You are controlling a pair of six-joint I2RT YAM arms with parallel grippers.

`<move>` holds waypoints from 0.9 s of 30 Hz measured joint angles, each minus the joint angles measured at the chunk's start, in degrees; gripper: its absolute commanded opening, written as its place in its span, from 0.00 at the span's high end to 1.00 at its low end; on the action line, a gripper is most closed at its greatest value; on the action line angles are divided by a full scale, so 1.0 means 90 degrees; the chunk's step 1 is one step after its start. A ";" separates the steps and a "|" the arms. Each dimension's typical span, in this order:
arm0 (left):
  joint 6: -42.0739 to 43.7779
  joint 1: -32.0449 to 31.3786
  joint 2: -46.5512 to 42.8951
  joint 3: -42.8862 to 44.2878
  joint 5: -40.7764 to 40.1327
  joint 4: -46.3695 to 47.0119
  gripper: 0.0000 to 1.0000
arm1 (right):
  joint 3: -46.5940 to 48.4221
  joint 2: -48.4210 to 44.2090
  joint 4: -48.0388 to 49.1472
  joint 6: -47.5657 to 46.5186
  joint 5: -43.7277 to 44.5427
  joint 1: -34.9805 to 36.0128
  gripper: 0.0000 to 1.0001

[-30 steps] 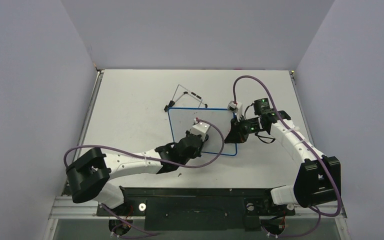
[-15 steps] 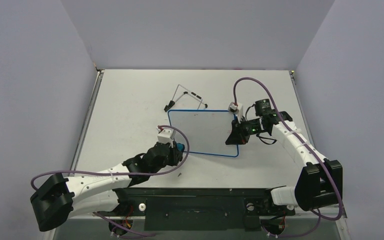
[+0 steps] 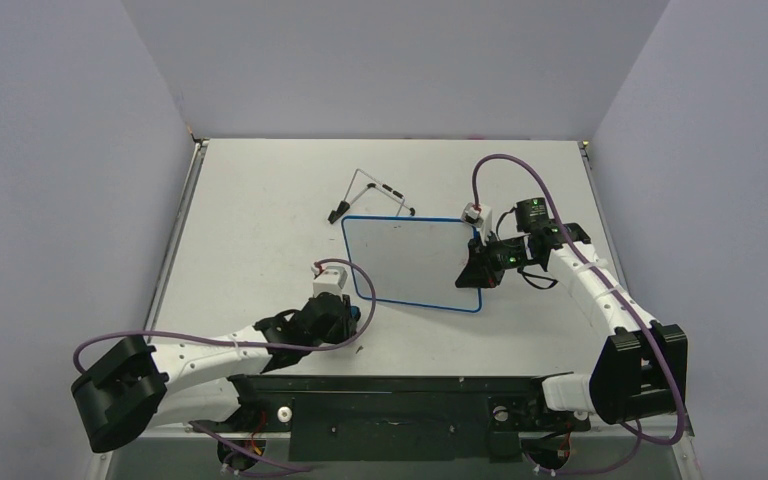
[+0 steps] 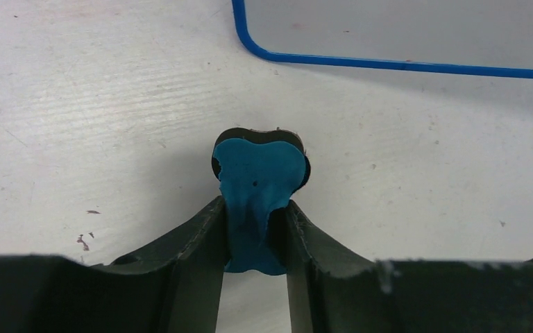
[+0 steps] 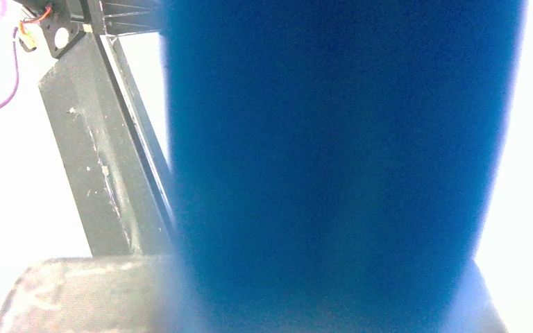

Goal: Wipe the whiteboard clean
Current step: Place the whiteboard eraser at the center of the board, then adjust the whiteboard at the center of the board.

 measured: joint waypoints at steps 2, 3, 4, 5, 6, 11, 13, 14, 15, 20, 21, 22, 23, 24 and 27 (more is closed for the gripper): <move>0.0000 0.0041 0.0131 0.0000 -0.0078 -0.0002 0.64 | 0.0000 0.0000 0.0000 -0.0010 0.0002 0.0000 1.00; 0.0000 0.0063 0.0187 0.0002 -0.0104 -0.0007 0.62 | 0.0000 0.0000 0.0000 -0.0010 0.0002 0.0000 1.00; 0.0002 0.0075 0.0255 0.0002 -0.0136 -0.0012 0.61 | 0.0000 0.0000 0.0000 -0.0012 0.0002 0.0000 1.00; 0.0012 0.0090 0.0318 0.0010 -0.0158 -0.0024 0.60 | 0.0000 0.0000 0.0000 -0.0012 0.0002 0.0000 1.00; 0.0027 0.0102 0.0381 0.0027 -0.0177 -0.0049 0.60 | 0.0000 0.0000 0.0000 -0.0015 0.0002 0.0000 1.00; 0.0095 0.0117 0.0583 0.0274 -0.0204 -0.0172 0.55 | 0.0000 0.0000 0.0000 -0.0029 0.0002 0.0000 1.00; 0.0124 0.0117 0.0619 0.0359 -0.0209 -0.0228 0.53 | 0.0000 0.0000 0.0000 -0.0032 0.0002 0.0000 1.00; 0.0151 0.0117 0.0619 0.0403 -0.0219 -0.0262 0.53 | 0.0000 0.0000 -0.0002 -0.0032 0.0002 0.0000 1.00; 0.0189 0.0117 0.0612 0.0449 -0.0221 -0.0299 0.52 | 0.0000 0.0000 -0.0002 -0.0032 0.0000 0.0000 1.00; 0.0437 0.0294 0.0168 0.0568 -0.0027 -0.0369 0.49 | 0.0000 0.0000 0.0000 -0.0036 0.0002 0.0000 1.00; 0.0539 0.0435 -0.0036 0.0568 0.0097 -0.0367 0.49 | 0.0000 0.0000 0.0000 -0.0041 0.0002 0.0000 1.00; 0.0624 0.0605 -0.0253 0.0568 0.0228 -0.0355 0.48 | 0.0000 0.0000 -0.0002 -0.0058 0.0002 0.0000 1.00; 0.0741 0.0821 -0.0481 0.0568 0.0379 -0.0321 0.48 | 0.0000 0.0000 -0.0002 -0.0078 0.0005 0.0000 1.00; 0.0852 0.1056 -0.0707 0.0568 0.0529 -0.0279 0.47 | 0.0000 0.0000 -0.0002 -0.0100 0.0010 0.0000 1.00; 0.1226 0.1870 -0.1307 0.0568 0.1115 0.0000 0.46 | 0.0000 0.0000 -0.0022 -0.0262 0.0012 0.0000 1.00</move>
